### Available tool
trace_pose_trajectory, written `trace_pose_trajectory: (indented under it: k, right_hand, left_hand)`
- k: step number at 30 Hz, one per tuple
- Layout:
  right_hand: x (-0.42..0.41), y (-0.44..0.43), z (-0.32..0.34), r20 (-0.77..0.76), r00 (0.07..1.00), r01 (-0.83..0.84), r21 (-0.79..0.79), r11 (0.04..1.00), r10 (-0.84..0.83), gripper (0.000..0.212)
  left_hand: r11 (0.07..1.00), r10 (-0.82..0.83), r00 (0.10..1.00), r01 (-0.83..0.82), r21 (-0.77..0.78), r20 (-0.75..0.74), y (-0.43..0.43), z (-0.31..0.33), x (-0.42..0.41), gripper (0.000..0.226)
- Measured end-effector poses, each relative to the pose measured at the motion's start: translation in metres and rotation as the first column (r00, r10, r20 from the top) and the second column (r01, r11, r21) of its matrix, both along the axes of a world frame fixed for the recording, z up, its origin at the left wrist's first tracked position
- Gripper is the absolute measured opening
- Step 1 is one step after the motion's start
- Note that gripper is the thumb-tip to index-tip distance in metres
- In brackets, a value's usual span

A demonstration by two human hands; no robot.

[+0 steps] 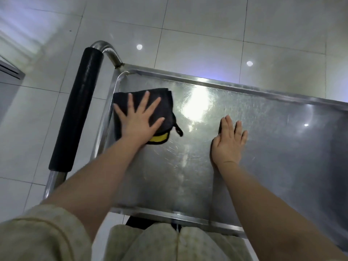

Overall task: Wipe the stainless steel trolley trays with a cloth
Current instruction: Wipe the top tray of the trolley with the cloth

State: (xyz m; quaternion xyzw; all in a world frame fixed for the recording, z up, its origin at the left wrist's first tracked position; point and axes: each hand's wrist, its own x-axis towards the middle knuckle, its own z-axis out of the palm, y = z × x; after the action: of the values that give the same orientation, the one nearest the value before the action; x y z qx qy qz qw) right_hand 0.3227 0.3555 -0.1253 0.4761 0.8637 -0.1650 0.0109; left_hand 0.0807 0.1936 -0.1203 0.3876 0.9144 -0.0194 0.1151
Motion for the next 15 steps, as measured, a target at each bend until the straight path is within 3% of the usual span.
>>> trace_pose_trajectory:
  k: [4, 7, 13, 15]
  right_hand:
    - [-0.001, -0.001, 0.001, 0.019, 1.0, -0.007, 0.0, 1.0, 0.007, 0.061]
    - [0.0, 0.0, 0.0, 0.037, 0.999, -0.017, -0.001, 1.0, 0.017, 0.061]
    - [0.004, 0.005, 0.008, -0.03, 0.998, -0.055, -0.08, 0.995, 0.053, 0.059]
    - [0.008, 0.011, 0.012, -0.006, 0.994, -0.11, -0.125, 0.986, 0.11, 0.058]
  left_hand:
    - [0.997, 0.065, 0.997, -0.066, -0.04, -0.045, -0.045, 0.004, -0.006, 0.066]
    - [0.998, 0.065, 0.998, -0.065, -0.027, 0.012, -0.039, 0.002, 0.031, 0.066]
    - [0.952, -0.307, 0.949, 0.307, 0.016, 0.07, 0.007, 0.003, 0.152, 0.068]
    - [0.934, -0.357, 0.93, 0.356, 0.03, 0.083, 0.01, 0.007, 0.165, 0.067]
